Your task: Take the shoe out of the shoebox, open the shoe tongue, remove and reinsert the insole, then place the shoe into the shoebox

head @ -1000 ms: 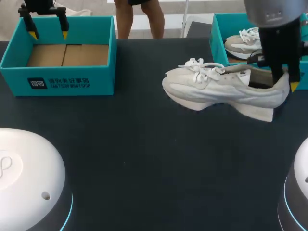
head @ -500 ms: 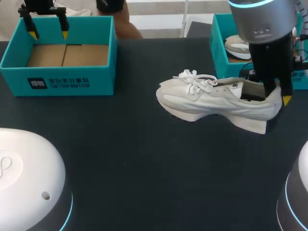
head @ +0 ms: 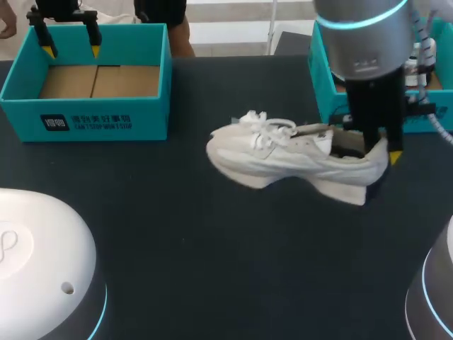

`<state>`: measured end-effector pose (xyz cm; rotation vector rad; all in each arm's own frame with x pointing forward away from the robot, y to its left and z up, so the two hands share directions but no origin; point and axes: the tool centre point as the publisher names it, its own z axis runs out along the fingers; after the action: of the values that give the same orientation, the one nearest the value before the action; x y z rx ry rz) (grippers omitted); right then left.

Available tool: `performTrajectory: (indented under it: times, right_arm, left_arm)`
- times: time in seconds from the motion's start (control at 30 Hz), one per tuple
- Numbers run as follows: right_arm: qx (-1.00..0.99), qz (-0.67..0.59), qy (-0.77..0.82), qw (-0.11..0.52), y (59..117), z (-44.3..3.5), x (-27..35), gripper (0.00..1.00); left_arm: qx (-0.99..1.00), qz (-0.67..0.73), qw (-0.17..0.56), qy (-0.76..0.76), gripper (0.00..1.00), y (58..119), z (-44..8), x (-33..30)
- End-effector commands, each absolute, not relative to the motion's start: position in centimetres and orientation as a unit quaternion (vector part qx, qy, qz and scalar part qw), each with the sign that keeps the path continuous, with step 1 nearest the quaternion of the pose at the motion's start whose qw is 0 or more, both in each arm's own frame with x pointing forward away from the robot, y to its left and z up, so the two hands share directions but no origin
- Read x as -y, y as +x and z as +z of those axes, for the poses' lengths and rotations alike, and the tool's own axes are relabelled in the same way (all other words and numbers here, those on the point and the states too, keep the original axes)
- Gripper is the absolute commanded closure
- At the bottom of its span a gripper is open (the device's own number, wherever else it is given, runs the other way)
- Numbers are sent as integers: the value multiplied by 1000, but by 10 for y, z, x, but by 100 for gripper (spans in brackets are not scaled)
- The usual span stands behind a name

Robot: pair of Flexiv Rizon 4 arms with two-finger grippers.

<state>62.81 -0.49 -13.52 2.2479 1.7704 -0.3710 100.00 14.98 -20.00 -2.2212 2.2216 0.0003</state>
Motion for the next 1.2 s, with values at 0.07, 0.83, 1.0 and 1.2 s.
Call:
performTrajectory:
  times: [0.07, 0.83, 1.0, 1.2]
  right_arm:
    - [-619, -137, 762, 131, 629, -170, -39, 100]
    - [-675, -123, 710, 158, 644, -284, -126, 100]
    - [-679, -130, 705, 158, 648, -301, -132, 100]
    - [-683, -131, 694, 183, 659, -315, -135, 100]
  left_arm:
    - [-707, 0, 0, -707, 0, 1000, -200, -150]
    - [-707, 0, 0, -707, 0, 1000, -200, -150]
    - [-707, 0, 0, -707, 0, 1000, -200, -150]
    - [-707, 0, 0, -707, 0, 1000, -200, -150]
